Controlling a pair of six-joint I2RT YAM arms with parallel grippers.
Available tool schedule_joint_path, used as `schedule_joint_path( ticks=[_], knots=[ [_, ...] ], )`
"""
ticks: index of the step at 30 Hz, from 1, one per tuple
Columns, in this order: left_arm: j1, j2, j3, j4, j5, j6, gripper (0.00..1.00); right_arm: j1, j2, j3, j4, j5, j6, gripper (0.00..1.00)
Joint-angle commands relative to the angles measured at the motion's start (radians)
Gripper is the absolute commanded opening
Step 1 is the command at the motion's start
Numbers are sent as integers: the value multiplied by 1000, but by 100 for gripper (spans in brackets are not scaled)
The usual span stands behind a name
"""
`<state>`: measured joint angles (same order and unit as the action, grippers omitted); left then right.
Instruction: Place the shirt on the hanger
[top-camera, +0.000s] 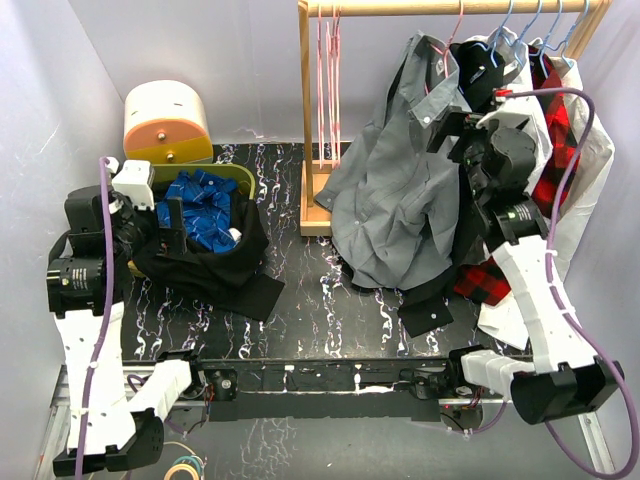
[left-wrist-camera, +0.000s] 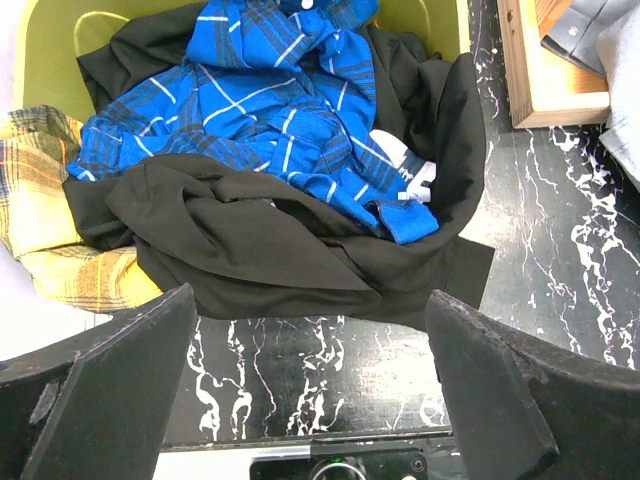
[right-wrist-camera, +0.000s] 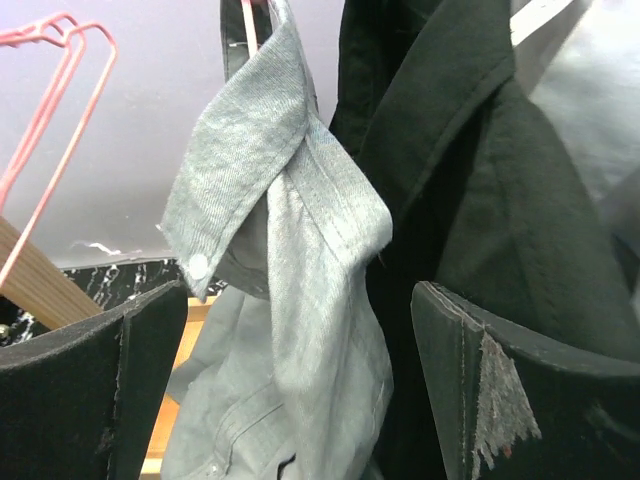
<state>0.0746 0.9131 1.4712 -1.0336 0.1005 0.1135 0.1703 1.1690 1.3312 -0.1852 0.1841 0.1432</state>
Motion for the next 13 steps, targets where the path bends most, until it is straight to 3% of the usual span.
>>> schedule_joint_path(
  ticks=[1,7,13],
  knots=[
    [8,-9,40,-5,-27,-24,97,-2,-126,-30,58,-17,55,98],
    [57,-23,59,3,-21,-50,97,-2,-285,-168,108,-186,116,98],
    [105,-97,33,65,-65,-70,97,-2,-455,-331,110,-208,130,98]
  ],
)
